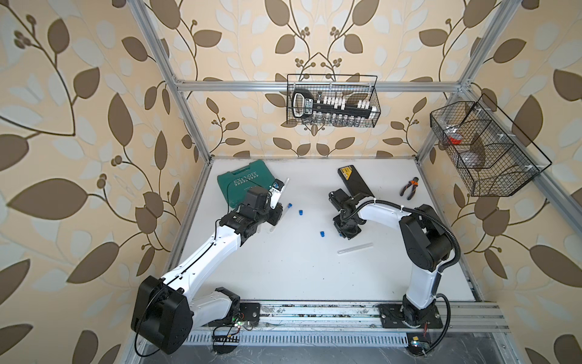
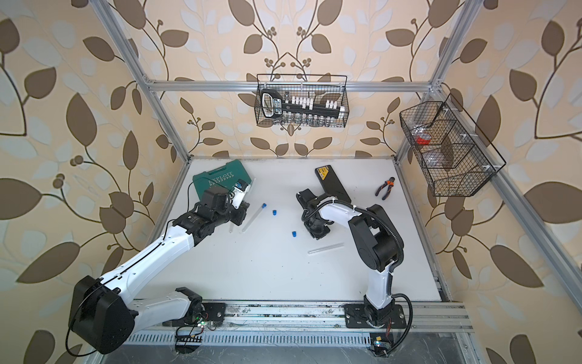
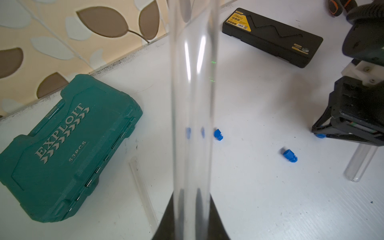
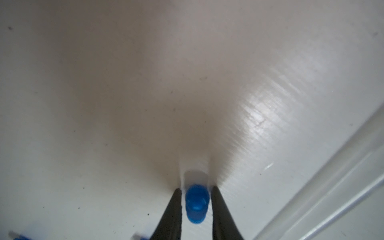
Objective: Insert stoppers into test tubes
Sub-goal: Place the stopper at the center of the board.
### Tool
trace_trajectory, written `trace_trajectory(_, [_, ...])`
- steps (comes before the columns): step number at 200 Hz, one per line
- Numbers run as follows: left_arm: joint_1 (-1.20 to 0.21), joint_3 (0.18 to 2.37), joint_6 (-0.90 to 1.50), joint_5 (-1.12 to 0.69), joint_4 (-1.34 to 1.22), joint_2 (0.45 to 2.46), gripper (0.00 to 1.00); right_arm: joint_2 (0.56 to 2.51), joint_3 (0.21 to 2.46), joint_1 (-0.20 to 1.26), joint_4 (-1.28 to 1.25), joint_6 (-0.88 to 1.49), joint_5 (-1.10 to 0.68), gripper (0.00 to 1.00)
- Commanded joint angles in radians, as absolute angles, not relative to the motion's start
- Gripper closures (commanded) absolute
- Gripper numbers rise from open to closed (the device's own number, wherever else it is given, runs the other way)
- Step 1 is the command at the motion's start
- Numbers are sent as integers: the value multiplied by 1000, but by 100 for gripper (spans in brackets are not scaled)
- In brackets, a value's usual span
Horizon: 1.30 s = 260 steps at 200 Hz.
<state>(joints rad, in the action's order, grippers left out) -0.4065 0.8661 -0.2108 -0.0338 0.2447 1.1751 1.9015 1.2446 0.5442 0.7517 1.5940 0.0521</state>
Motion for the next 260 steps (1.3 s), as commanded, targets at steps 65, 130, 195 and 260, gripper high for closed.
trace_trajectory(65, [-414,882,-224,-28,236,1155,100,1845,1292,551,788,1692,56,58])
trace_trajectory(130, [-414,870,-229,-33,216,1157,100,1598,1322,491,823,1324,208,52])
trace_trajectory(195, [-414,858,-233,-75,201,1160,100,1478,1162,355,339,-123,-125,52])
trace_trajectory(260, [-414,847,-253,-109,189,1173,100,1533,1063,399,586,-1042,-306,51])
